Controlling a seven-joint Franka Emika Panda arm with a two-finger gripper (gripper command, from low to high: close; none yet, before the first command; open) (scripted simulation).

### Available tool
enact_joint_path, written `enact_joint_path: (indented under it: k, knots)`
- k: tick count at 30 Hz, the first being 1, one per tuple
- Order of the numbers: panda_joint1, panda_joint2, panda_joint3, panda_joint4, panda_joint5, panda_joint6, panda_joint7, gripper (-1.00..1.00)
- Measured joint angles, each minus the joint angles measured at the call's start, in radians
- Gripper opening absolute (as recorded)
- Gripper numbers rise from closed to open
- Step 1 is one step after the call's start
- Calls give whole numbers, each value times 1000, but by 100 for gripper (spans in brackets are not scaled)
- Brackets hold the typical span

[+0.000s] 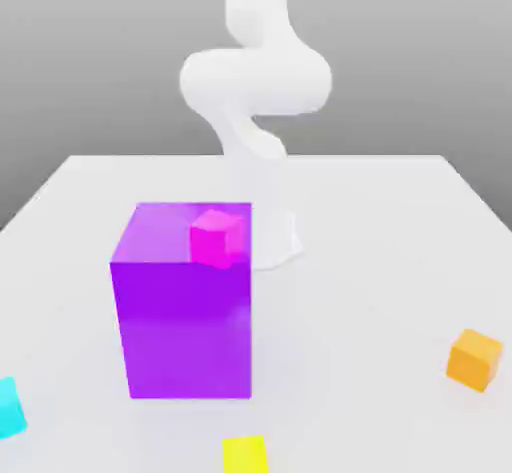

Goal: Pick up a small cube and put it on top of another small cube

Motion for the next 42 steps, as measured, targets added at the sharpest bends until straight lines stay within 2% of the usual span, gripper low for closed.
enact_joint_path:
  k: [9, 15, 21, 25, 29, 30, 37, 42]
  knots:
    - [180, 333, 72, -82, 95, 144, -107, 0]
    - [272, 549, 156, -137, 96, 241, -133, 0]
    - [394, 768, 211, -193, -11, 342, -82, 0]
    - [468, 914, 188, -218, -133, 414, -8, 0]
    - [525, 1059, 126, -197, -200, 524, 40, 0]
    - [536, 1087, 113, -191, -210, 547, 48, -100]
    - [537, 1091, 112, -191, -214, 550, 51, -100]
    - [501, 934, 163, -221, -138, 425, -6, -100]
